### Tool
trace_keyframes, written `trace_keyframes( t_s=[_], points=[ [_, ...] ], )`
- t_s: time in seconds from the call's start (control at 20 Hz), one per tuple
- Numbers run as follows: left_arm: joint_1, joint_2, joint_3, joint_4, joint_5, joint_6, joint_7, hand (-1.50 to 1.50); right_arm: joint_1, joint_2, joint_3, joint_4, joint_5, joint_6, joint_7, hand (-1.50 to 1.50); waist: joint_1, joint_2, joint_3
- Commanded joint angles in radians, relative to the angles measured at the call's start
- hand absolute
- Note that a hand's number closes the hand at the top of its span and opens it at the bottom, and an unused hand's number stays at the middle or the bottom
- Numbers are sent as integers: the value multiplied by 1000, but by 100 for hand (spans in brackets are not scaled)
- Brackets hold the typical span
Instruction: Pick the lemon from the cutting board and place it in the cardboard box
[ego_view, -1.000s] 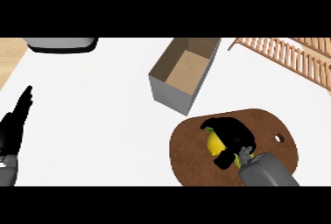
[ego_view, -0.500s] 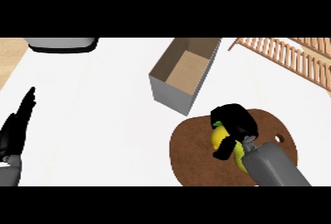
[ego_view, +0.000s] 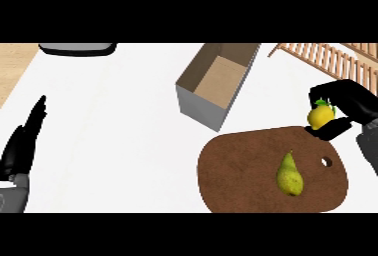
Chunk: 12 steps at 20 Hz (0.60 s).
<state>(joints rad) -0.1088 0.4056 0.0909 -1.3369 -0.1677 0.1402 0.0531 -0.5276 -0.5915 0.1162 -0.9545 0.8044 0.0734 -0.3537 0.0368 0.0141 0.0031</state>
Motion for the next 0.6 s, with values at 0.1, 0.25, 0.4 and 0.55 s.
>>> trace_keyframes(
  t_s=[0.1, 0.25, 0.4, 0.55],
  points=[
    [-30, 9, 15, 11, 13, -24, 32, 0, -187, -62, -135, 186, -53, -99, -197, 150, -1, -1, -1],
    [-29, -8, 14, 50, -6, 2, -21, 0, -229, -20, -153, 174, -83, -165, -298, 150, -6, -2, -2],
    [1, -5, 7, -29, -11, -5, 40, 0, -250, -43, -195, 259, -127, -148, -448, 150, -7, -7, -1],
    [-8, -13, 19, 46, -33, 5, -8, 0, -334, 1, -163, 222, -117, -52, -381, 150, -23, -11, -3]
  ],
)
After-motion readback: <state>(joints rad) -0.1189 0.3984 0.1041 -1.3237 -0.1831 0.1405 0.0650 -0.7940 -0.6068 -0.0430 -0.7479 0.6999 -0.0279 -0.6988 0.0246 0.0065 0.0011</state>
